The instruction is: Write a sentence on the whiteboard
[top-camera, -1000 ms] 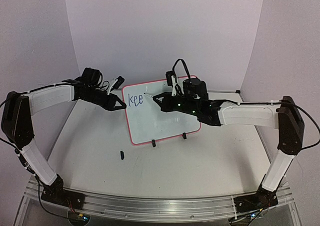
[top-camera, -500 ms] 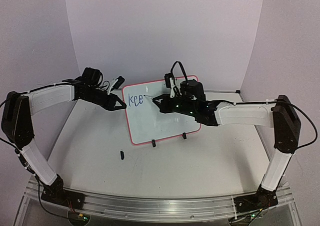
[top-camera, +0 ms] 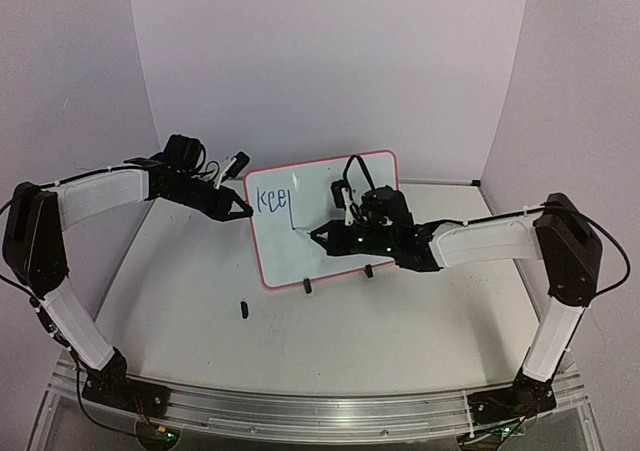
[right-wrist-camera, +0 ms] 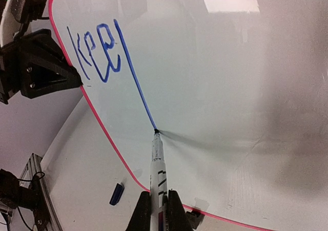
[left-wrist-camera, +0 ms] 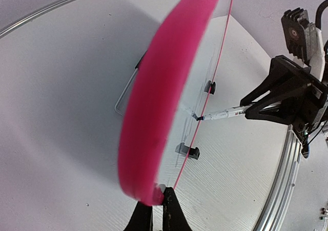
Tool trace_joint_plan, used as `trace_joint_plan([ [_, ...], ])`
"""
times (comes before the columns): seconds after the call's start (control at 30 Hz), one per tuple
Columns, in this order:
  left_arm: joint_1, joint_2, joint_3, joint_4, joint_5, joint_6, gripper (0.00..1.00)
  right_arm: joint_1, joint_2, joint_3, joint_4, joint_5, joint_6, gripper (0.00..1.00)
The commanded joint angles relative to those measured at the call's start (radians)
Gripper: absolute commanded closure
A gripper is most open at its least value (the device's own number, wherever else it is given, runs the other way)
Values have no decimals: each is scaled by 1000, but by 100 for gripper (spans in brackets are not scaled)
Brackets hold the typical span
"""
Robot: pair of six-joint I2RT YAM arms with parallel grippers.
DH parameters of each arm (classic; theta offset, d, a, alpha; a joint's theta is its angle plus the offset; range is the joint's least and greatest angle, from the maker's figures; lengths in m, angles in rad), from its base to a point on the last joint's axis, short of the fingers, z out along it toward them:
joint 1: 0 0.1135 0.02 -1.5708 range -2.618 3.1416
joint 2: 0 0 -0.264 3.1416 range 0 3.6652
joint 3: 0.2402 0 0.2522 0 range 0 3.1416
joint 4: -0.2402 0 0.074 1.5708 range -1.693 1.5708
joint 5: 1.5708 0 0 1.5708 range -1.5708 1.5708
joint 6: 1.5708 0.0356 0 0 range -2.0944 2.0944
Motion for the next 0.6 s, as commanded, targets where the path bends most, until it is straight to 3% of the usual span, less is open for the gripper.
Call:
trace_joint_plan([
  [0.0,-37,29,7,-50,-54,48,100,-8,-80,-25,49,-24,13,100],
  [0.2,-37,32,9,-49,-55,49,100,-8,-131,3,76,-9,-14,100],
  [0.57,-38,37,9,-52,-59,50,100,-7,-40,130,54,60,-61,100],
])
